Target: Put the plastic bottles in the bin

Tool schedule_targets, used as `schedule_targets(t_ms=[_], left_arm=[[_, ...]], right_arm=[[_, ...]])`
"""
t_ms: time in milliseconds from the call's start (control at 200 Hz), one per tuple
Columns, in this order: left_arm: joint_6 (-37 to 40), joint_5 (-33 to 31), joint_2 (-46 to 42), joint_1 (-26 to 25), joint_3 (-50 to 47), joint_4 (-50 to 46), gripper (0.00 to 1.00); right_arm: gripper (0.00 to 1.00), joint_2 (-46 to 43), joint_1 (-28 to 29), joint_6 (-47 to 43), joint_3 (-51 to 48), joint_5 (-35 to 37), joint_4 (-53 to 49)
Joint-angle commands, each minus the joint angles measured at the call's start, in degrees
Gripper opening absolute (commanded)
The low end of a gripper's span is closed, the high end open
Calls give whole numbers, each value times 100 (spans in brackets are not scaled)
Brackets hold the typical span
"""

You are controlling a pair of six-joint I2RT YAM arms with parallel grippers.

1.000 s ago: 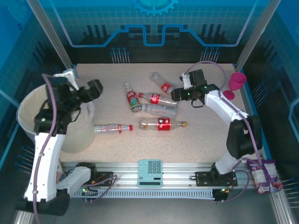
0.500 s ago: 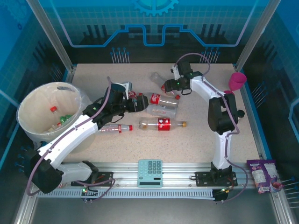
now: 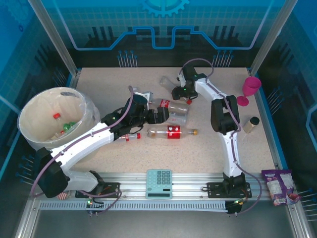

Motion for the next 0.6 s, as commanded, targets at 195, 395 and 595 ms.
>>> schedule_targets(t_ms=[195,395,595], left_arm=[[-11,-85,-45,-24,-169,151,99],[-137,-29,103,-28,-90,235,99],[-204,214,381,-13,96,553,99]], right_arm=[[66,130,44,-94,59,26,-187],[60,-290,-156,-99,-230,-73,-74],[57,-1381,-500,-70,-1174,-57,267]])
